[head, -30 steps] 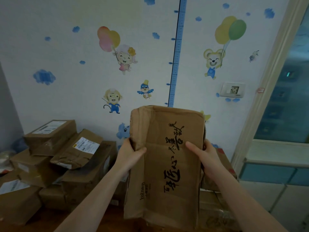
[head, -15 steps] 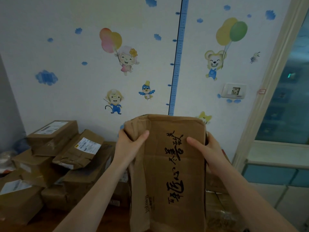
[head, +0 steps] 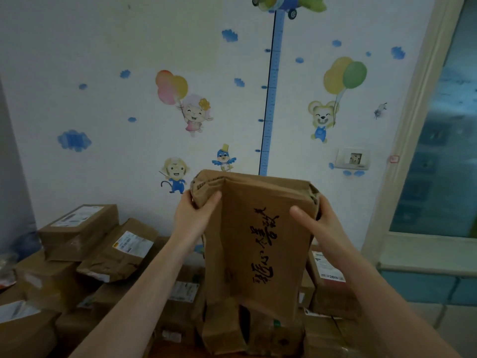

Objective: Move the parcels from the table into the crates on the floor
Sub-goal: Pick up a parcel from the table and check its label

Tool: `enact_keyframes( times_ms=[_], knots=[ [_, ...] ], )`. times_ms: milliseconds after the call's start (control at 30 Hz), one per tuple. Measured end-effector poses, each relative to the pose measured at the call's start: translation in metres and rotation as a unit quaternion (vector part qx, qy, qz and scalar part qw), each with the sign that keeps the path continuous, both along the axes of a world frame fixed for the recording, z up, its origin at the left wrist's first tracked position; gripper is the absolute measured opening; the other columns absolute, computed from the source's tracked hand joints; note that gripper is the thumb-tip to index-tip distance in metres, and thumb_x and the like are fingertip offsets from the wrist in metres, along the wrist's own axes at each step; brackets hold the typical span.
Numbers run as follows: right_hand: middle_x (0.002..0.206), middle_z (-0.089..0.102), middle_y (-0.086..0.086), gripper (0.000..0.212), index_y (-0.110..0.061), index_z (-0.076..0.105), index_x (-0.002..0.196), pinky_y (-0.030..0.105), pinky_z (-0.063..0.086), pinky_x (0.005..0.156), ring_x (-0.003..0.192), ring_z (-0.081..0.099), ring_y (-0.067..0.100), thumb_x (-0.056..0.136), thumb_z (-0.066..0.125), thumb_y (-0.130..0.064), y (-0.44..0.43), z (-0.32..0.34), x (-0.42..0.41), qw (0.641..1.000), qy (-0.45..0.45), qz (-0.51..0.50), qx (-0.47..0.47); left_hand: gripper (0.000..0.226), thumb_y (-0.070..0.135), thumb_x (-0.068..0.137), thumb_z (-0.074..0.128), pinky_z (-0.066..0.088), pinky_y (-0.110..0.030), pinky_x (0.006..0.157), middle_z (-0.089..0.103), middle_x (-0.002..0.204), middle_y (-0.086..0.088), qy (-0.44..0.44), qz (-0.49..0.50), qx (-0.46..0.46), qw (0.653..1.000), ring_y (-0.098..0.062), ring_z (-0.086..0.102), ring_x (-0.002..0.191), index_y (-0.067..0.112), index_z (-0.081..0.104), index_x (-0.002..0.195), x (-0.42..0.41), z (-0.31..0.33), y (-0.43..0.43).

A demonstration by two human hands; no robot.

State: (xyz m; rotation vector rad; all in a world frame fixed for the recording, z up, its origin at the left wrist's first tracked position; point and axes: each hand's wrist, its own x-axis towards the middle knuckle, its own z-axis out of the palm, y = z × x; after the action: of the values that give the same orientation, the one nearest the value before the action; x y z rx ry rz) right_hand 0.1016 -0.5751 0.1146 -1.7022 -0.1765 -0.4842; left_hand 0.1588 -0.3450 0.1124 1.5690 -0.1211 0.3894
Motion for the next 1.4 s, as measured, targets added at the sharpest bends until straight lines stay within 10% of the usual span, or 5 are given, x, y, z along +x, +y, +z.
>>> enact_keyframes(
  times_ms=[367, 633, 900, 1100, 1400],
  knots=[
    [0.103, 0.064, -0.008, 0.042, -0.030, 0.054, 0.108, 0.021, 0.051, 0.077, 0.096, 0.063, 0.008, 0.075, 0.078, -0.019, 0.010, -0.008, 0.004, 0.997, -0.050, -0.063, 0.013, 0.089, 0.055, 0.073, 0.069, 0.041, -0.041, 0.104, 0.050, 0.135, -0.001, 0.021, 0.019, 0.016, 0.999, -0.022, 0.049, 0.122, 0.012, 0.033, 0.142, 0.006, -0.003, -0.002],
    [0.113, 0.052, -0.016, 0.071, -0.029, 0.042, 0.123, 0.016, 0.044, 0.083, 0.103, 0.051, -0.001, 0.066, 0.083, -0.028, 0.044, -0.020, 0.007, 0.986, -0.087, -0.134, -0.042, 0.131, 0.081, 0.040, 0.067, 0.040, -0.052, 0.104, 0.046, 0.139, -0.004, 0.124, -0.150, -0.054, 0.979, -0.025, 0.046, 0.125, 0.013, 0.027, 0.145, -0.022, 0.014, -0.043],
    [0.120, 0.050, -0.013, 0.087, -0.027, 0.040, 0.131, 0.007, 0.047, 0.075, 0.108, 0.050, -0.008, 0.060, 0.080, -0.056, 0.043, -0.029, -0.005, 0.998, -0.003, 0.015, -0.059, 0.022, 0.023, 0.093, 0.055, 0.052, -0.046, 0.091, 0.059, 0.111, -0.012, 0.096, -0.106, -0.058, 0.988, -0.023, 0.060, 0.099, 0.012, 0.049, 0.111, -0.008, 0.007, -0.042],
    [0.077, 0.059, -0.002, 0.011, -0.016, 0.057, 0.101, 0.011, 0.044, 0.051, 0.058, 0.056, -0.004, 0.096, 0.052, -0.024, 0.051, -0.022, 0.006, 0.991, 0.078, 0.006, -0.105, 0.011, 0.011, 0.096, 0.048, 0.053, -0.046, 0.085, 0.060, 0.099, -0.015, -0.032, -0.065, 0.089, 0.993, -0.027, 0.060, 0.092, 0.006, 0.052, 0.106, -0.019, -0.010, -0.049],
    [0.068, 0.055, -0.005, 0.008, -0.016, 0.056, 0.095, 0.009, 0.039, 0.046, 0.051, 0.053, -0.005, 0.097, 0.049, -0.013, 0.061, -0.042, 0.009, 0.995, 0.000, -0.013, -0.103, 0.006, 0.015, 0.096, 0.051, 0.045, -0.012, 0.066, 0.059, 0.085, 0.001, -0.145, -0.011, 0.143, 0.979, -0.004, 0.055, 0.075, 0.013, 0.055, 0.101, -0.008, -0.008, -0.043]
  ],
)
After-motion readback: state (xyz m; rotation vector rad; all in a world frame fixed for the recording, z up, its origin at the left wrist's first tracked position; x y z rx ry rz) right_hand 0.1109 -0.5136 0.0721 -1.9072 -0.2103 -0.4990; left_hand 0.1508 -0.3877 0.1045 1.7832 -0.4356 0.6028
